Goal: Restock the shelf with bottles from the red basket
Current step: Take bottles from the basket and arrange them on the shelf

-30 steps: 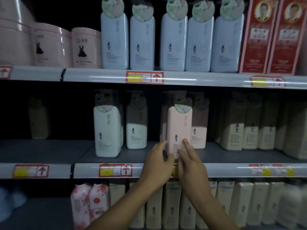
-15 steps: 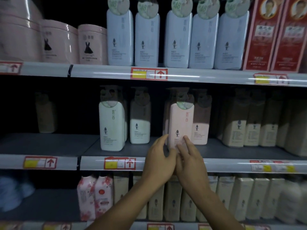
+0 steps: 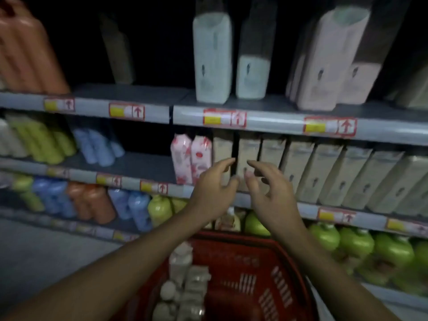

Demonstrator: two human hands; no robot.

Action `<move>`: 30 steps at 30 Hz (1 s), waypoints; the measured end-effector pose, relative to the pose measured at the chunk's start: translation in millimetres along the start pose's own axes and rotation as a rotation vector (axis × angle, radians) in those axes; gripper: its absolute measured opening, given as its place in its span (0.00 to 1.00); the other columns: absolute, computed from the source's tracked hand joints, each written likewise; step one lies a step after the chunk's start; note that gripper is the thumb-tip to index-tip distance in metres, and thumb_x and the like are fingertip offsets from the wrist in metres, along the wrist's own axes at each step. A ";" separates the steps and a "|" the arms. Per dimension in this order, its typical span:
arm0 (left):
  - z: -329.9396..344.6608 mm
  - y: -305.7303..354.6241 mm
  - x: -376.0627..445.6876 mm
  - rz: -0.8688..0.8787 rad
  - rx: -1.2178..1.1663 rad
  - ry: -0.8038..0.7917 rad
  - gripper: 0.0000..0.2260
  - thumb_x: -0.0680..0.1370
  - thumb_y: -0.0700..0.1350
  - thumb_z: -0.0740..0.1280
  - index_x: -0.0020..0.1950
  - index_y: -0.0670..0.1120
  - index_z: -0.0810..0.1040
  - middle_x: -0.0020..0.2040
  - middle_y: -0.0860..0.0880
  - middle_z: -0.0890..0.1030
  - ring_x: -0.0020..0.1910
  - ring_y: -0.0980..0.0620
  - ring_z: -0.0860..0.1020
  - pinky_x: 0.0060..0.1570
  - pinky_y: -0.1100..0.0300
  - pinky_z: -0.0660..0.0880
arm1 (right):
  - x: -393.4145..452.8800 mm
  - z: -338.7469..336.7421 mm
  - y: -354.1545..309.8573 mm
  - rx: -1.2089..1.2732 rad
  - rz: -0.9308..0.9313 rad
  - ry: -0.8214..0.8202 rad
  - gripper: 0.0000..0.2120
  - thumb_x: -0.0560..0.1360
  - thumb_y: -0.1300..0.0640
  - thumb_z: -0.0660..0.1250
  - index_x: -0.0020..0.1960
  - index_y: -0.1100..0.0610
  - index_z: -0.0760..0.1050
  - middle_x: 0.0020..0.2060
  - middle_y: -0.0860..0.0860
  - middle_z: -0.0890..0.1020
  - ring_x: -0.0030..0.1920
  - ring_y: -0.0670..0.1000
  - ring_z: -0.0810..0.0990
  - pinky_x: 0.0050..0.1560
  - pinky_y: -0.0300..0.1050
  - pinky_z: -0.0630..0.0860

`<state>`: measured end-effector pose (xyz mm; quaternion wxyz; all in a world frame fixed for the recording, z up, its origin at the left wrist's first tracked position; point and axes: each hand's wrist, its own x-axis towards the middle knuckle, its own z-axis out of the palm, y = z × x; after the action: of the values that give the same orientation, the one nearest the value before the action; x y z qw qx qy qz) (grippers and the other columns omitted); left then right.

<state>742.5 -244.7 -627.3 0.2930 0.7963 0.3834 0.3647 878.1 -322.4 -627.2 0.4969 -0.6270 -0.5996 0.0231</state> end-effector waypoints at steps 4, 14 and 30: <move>-0.5 -68.2 -76.8 -0.186 0.179 -0.223 0.23 0.80 0.43 0.68 0.75 0.46 0.72 0.71 0.46 0.77 0.70 0.49 0.76 0.67 0.56 0.73 | -84.8 50.0 48.8 -0.034 0.036 -0.329 0.11 0.81 0.64 0.67 0.62 0.60 0.82 0.56 0.55 0.84 0.58 0.54 0.82 0.60 0.39 0.75; 9.7 -166.4 -133.0 -0.307 0.374 -0.553 0.28 0.77 0.45 0.71 0.77 0.45 0.68 0.74 0.44 0.74 0.71 0.46 0.73 0.62 0.64 0.69 | -165.1 137.7 96.9 -0.141 0.152 -0.916 0.25 0.78 0.55 0.69 0.74 0.52 0.71 0.67 0.52 0.76 0.66 0.57 0.78 0.66 0.52 0.75; 20.7 -206.1 -120.0 -0.112 0.431 -0.855 0.12 0.78 0.46 0.66 0.61 0.55 0.73 0.56 0.52 0.78 0.52 0.50 0.78 0.49 0.47 0.79 | -179.3 183.8 119.4 -0.173 0.198 -0.739 0.16 0.75 0.54 0.74 0.61 0.53 0.77 0.58 0.49 0.75 0.58 0.56 0.77 0.58 0.57 0.77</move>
<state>624.6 -237.4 -835.5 0.2717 0.8956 0.3378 -0.0995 800.0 -326.5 -899.4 0.1882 -0.6707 -0.6745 0.2447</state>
